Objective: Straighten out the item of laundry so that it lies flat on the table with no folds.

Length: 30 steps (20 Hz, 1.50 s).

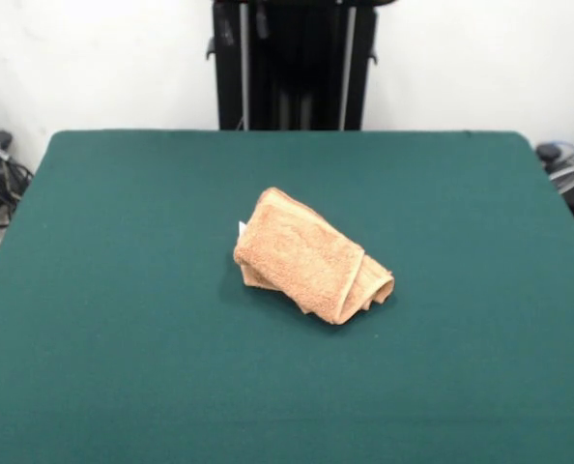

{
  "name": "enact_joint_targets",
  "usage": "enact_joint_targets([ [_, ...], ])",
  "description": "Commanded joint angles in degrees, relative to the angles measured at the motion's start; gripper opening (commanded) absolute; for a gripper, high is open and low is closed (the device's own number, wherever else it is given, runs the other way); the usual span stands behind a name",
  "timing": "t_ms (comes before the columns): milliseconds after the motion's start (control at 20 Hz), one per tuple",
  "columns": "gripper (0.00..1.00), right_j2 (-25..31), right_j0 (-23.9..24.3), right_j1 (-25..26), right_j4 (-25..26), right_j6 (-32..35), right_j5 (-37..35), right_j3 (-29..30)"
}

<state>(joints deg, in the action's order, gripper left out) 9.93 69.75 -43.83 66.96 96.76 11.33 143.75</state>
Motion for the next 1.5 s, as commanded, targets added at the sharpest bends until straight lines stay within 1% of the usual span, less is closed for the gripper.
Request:
enact_joint_targets([
  [50, 1.0, -3.24, 1.89, 1.95, 8.71, 3.61, 0.01, -2.23],
  [150, 1.0, -2.95, 0.68, 2.33, 7.89, 4.06, -0.36, -2.56],
  [250, 1.0, -3.55, -2.25, 1.95, 5.75, 4.62, 0.32, -2.78],
  [300, 1.0, -4.25, -5.0, 1.44, 3.92, 4.92, 1.4, -3.14],
  [400, 1.0, -4.28, -10.63, 2.72, -0.17, 6.23, 1.71, -4.67],
  [500, 1.0, -3.88, -14.96, 4.1, -3.36, 7.56, 1.37, -6.32],
  [750, 1.0, -0.82, -20.13, 4.23, -8.95, 8.99, -1.99, -8.51],
  [850, 1.0, -0.75, -22.75, 4.23, -11.52, 9.29, -2.85, -9.75],
  [1150, 1.0, 0.07, -29.54, 6.38, -19.46, 9.35, -5.58, -13.86],
  [1300, 1.0, 0.84, -31.42, 6.47, -22.56, 8.64, -7.24, -15.13],
  [1500, 1.0, 0.79, -33.71, 7.95, -25.52, 7.94, -8.05, -17.98],
])
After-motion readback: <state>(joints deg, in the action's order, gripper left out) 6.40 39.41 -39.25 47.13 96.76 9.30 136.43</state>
